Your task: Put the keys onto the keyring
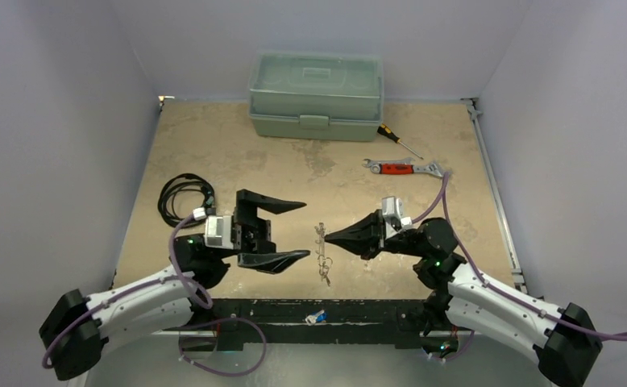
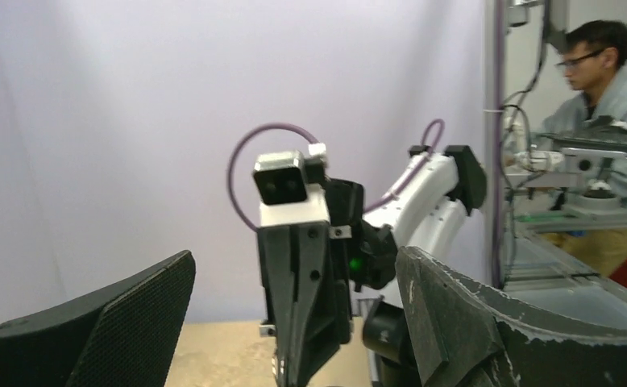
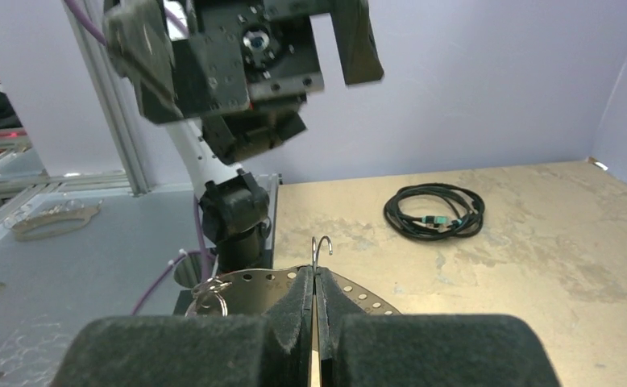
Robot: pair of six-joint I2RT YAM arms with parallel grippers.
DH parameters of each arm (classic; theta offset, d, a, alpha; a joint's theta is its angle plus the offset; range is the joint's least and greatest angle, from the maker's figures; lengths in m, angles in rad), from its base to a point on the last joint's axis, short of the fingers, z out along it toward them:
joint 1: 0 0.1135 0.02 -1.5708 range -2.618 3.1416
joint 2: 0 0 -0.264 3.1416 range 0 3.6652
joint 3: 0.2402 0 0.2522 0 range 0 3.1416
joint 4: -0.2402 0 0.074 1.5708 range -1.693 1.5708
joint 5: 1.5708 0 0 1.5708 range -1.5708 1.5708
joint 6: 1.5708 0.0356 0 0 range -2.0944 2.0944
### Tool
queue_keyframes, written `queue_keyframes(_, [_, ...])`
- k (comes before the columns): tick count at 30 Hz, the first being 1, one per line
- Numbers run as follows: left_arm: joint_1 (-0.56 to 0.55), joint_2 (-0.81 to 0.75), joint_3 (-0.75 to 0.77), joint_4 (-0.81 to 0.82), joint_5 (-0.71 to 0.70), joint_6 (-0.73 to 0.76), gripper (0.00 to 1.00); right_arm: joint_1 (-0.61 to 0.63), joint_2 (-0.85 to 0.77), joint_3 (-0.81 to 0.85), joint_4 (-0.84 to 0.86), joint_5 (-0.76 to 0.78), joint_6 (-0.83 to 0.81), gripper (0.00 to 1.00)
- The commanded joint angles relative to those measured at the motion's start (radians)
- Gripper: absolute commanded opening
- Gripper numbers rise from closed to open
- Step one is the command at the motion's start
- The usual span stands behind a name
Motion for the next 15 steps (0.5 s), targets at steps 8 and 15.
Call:
queue_keyframes(8, [-0.005, -0.111, 0.524, -1.524, -0.752, 0.073, 0.99, 0.13, -0.038, 0.108, -0.227, 0.375, -0.189, 0.0])
queue_keyframes(15, [-0.004, -0.097, 0.534, -1.741, -0.798, 0.036, 0.93, 0.164, -0.029, 0.258, -0.549, 0.683, -0.205, 0.0])
